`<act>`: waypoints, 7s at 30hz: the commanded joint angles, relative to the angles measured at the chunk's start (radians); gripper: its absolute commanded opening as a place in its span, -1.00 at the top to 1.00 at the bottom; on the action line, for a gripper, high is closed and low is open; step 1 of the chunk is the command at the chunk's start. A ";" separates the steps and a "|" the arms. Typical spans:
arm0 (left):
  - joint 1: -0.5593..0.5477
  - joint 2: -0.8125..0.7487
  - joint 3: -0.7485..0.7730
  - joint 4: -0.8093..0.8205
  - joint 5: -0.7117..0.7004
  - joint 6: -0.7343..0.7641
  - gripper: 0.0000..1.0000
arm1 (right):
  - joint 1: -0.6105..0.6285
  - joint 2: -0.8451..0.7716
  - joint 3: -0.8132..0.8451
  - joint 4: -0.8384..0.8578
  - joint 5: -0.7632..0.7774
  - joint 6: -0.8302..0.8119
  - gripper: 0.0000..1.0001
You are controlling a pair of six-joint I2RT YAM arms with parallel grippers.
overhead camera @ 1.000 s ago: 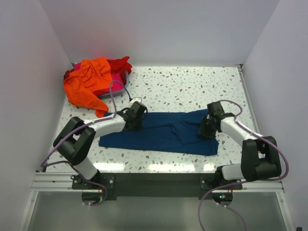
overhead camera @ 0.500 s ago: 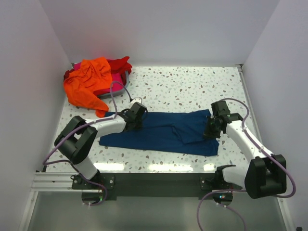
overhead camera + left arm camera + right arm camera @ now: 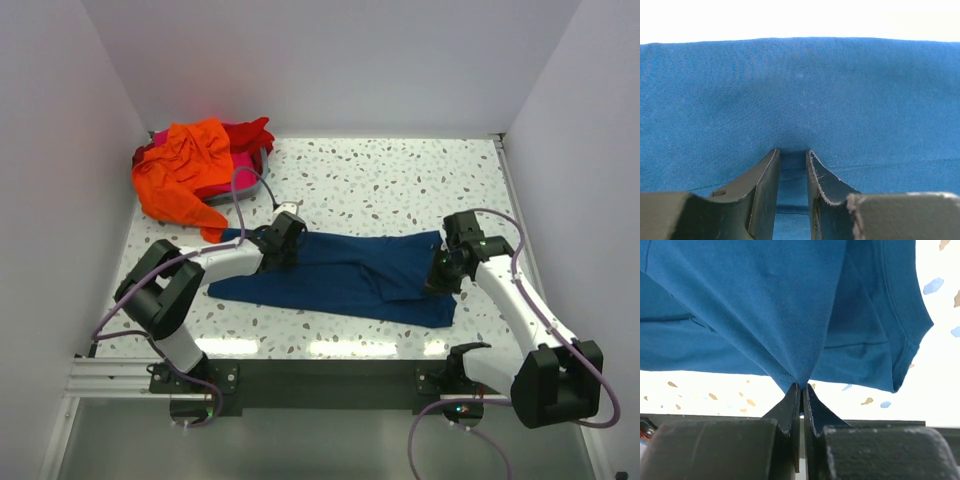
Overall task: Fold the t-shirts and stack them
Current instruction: Fold the tshirt
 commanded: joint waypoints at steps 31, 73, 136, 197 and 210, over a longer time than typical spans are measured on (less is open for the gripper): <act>-0.524 0.129 0.295 -0.039 -0.014 -0.198 -0.24 | -0.003 0.042 -0.092 0.164 0.100 0.145 -0.58; -0.532 0.340 0.499 -0.087 -0.028 -0.327 0.13 | -0.026 0.001 -0.178 0.227 0.045 0.104 -0.58; -0.377 0.179 0.392 -0.130 -0.037 -0.267 0.89 | 0.112 0.022 -0.255 0.433 -0.059 0.082 -0.04; -0.515 0.088 0.310 -0.197 -0.032 -0.295 0.15 | 0.120 -0.130 -0.117 0.043 0.085 0.108 0.26; -0.368 -0.012 0.288 -0.227 -0.087 -0.172 -0.61 | 0.117 0.054 0.104 0.129 0.118 0.088 -0.22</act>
